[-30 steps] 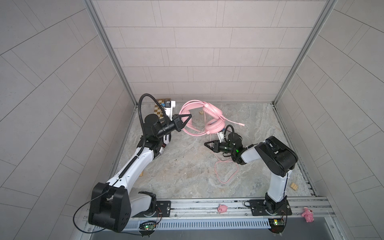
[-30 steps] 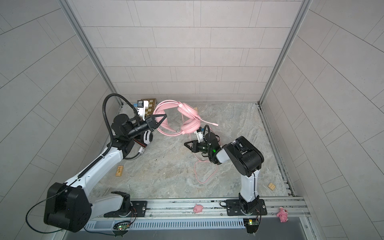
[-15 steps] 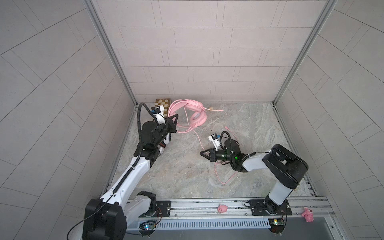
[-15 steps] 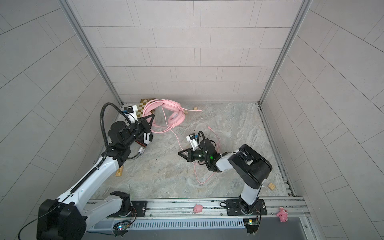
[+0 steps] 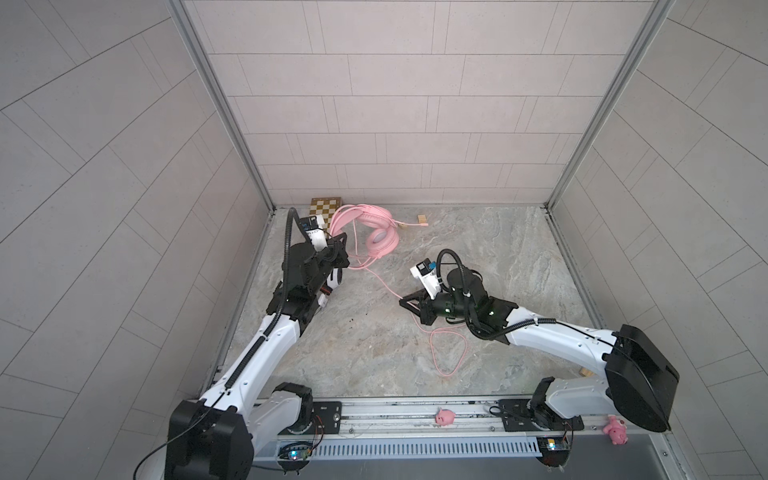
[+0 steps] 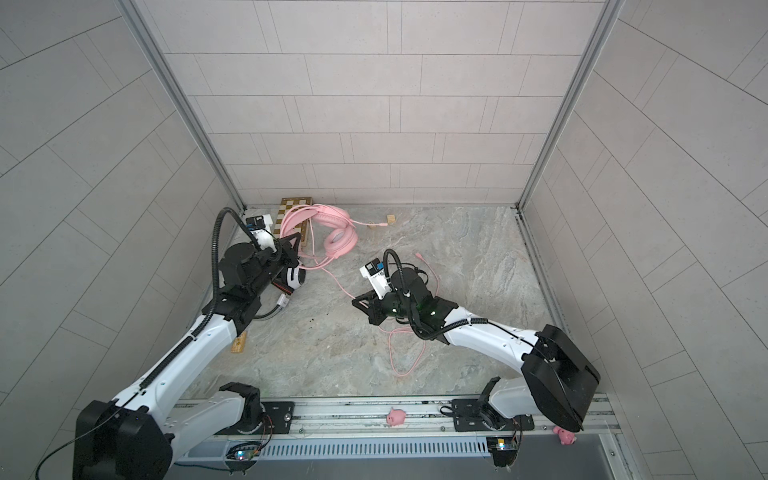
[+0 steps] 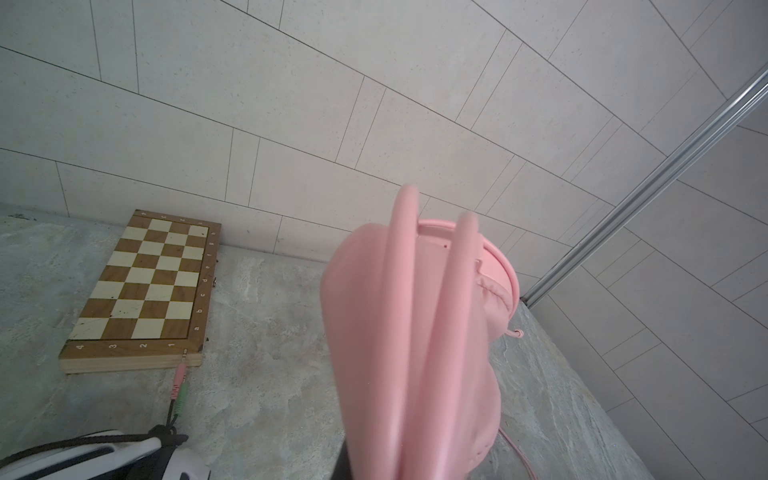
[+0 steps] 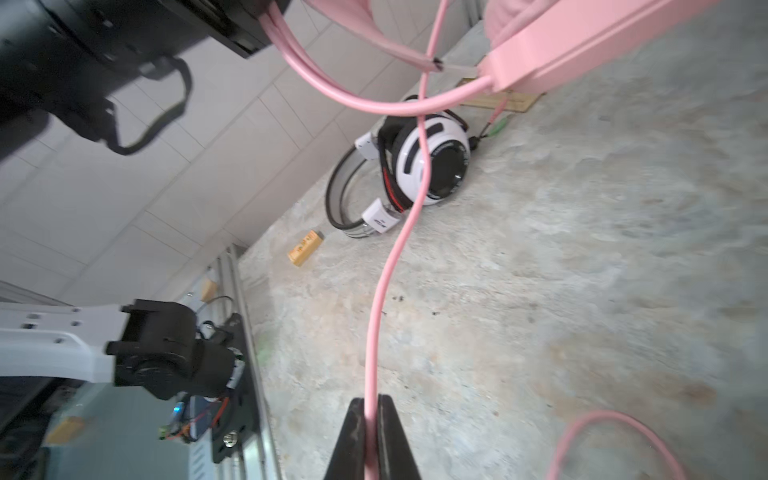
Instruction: Wrap the headphones
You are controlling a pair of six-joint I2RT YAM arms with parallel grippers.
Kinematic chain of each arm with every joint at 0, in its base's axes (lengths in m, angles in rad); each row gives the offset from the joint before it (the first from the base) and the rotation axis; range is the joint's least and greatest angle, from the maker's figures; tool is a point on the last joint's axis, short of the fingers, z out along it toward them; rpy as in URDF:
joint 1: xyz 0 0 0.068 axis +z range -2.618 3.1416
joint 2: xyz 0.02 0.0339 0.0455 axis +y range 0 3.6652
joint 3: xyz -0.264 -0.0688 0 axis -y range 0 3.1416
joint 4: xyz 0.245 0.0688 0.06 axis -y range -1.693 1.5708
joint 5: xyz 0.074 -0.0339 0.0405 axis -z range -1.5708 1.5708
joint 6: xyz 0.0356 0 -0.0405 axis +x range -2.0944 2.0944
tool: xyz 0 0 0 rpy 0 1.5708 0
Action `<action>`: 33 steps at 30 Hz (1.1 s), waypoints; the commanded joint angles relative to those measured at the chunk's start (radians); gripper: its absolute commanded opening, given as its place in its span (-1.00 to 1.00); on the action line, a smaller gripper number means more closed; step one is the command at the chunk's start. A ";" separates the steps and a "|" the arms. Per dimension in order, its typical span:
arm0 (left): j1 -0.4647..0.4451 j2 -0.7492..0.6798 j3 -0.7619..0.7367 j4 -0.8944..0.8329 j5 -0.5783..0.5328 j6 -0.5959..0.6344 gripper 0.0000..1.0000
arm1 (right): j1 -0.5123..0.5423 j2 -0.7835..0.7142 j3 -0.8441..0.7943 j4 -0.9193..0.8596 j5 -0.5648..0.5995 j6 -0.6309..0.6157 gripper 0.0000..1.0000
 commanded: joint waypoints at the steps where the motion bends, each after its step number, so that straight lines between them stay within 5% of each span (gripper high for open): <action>1: 0.001 -0.033 0.038 0.068 -0.012 0.019 -1.00 | -0.005 -0.047 0.017 -0.196 0.133 -0.110 -0.87; 8: -0.007 -0.039 0.053 0.017 -0.036 0.053 -1.00 | -0.053 -0.145 0.037 -0.314 0.293 -0.171 -0.92; 19: -0.100 -0.018 0.118 -0.152 -0.140 0.202 -1.00 | -0.051 -0.193 0.163 -0.400 0.295 -0.215 -0.92; 33: -0.231 0.074 0.260 -0.434 -0.073 0.413 -1.00 | -0.056 -0.164 0.341 -0.475 0.870 -0.460 -0.96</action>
